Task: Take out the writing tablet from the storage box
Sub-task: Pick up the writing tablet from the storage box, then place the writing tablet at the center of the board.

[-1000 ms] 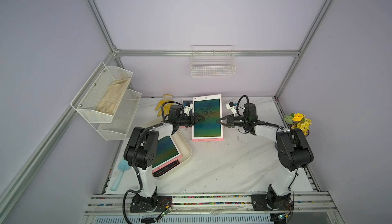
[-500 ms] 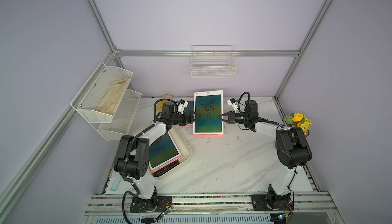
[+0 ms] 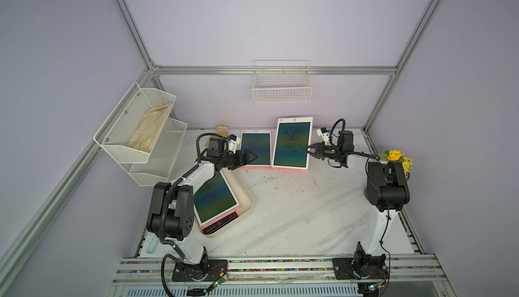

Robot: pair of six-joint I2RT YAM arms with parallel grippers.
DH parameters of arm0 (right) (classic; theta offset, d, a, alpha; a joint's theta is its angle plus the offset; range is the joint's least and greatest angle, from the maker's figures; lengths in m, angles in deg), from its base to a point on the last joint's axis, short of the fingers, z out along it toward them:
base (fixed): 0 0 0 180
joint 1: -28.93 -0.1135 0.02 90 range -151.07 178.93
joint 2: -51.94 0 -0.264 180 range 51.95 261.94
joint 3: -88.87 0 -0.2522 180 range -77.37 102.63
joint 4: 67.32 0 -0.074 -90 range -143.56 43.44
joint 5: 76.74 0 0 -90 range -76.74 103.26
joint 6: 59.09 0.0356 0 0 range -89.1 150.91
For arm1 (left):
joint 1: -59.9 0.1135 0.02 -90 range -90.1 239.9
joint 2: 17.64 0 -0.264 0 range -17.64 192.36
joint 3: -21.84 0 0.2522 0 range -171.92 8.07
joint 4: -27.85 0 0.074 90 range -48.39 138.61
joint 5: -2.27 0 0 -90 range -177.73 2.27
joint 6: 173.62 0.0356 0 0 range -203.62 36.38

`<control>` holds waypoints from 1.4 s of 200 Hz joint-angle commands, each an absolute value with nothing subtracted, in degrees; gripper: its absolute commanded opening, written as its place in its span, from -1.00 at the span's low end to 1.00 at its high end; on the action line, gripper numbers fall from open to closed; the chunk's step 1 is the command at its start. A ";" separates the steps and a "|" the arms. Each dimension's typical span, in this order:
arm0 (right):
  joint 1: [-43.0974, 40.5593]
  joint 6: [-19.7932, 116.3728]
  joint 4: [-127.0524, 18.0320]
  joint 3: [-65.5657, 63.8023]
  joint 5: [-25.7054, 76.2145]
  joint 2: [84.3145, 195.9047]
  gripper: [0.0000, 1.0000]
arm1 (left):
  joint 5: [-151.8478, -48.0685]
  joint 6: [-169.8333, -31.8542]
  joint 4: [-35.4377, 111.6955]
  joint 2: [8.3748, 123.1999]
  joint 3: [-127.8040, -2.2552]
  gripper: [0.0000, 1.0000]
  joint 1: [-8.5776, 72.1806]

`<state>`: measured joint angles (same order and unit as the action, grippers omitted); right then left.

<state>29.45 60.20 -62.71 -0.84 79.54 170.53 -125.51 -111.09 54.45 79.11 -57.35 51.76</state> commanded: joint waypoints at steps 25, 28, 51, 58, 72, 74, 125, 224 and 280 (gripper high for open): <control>31.36 49.53 -48.84 11.26 78.90 180.81 -1.00 | -121.90 -107.01 57.96 80.89 -67.60 0.86 52.07; 31.50 49.20 -48.12 12.01 78.84 181.27 -1.00 | -121.88 -106.88 57.93 81.08 -67.86 0.86 52.08; 31.83 46.82 -42.88 17.94 78.40 185.74 -1.00 | -121.66 -105.66 58.15 82.57 -70.03 0.85 52.13; 31.83 45.41 -39.91 20.08 77.73 187.08 -1.00 | -121.60 -105.22 58.51 83.15 -70.76 0.86 52.16; 31.92 42.88 -35.08 24.17 75.91 189.01 -1.00 | -121.65 -104.65 59.01 84.12 -72.08 0.85 52.17; 31.99 42.67 -34.68 24.55 75.68 189.22 -1.00 | -121.65 -104.59 59.01 84.26 -72.21 0.86 52.17; 33.07 41.16 -31.06 30.20 75.01 194.67 -1.00 | -123.77 -104.54 58.79 87.78 -74.84 0.86 52.25; 33.02 33.80 -20.73 38.67 74.00 201.93 -1.00 | -125.43 -104.63 56.66 92.24 -77.12 0.86 52.25; 32.50 33.99 -20.91 40.17 74.08 203.49 -1.00 | -125.26 -104.98 56.68 93.77 -77.78 0.84 52.25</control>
